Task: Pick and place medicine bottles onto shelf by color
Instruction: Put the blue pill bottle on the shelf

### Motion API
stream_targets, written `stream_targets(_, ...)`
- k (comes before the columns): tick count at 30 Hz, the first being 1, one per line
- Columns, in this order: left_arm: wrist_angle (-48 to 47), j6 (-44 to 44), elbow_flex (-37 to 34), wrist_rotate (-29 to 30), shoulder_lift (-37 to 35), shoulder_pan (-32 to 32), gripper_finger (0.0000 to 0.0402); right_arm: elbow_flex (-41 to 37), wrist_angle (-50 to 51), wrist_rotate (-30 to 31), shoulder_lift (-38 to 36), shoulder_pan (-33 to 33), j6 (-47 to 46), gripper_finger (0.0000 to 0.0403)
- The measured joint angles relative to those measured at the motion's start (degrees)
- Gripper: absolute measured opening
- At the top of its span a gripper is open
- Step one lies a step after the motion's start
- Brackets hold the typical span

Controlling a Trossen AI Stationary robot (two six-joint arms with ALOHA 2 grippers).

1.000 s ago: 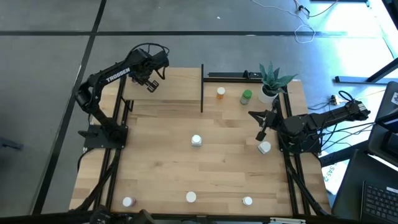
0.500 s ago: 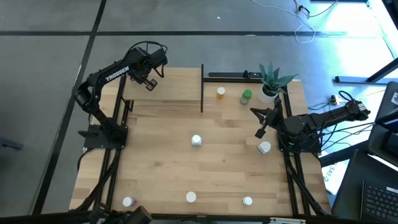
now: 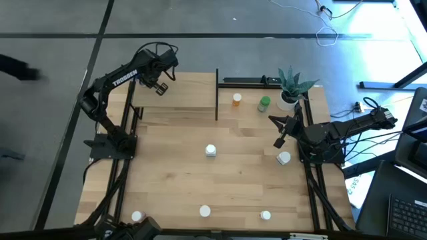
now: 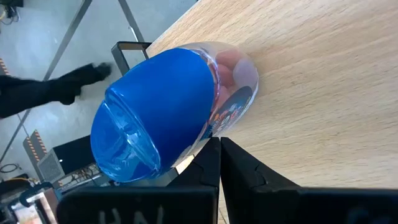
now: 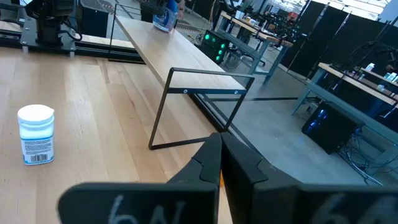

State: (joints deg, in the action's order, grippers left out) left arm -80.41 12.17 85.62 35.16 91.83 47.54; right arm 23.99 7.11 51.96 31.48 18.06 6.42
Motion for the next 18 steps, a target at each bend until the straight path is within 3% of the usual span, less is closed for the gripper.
stream_targets(18,1.5,-1.6,0.0,1.8,0.0,0.0,0.0,0.0,0.0,0.0,0.0,0.0,-0.1,0.0014)
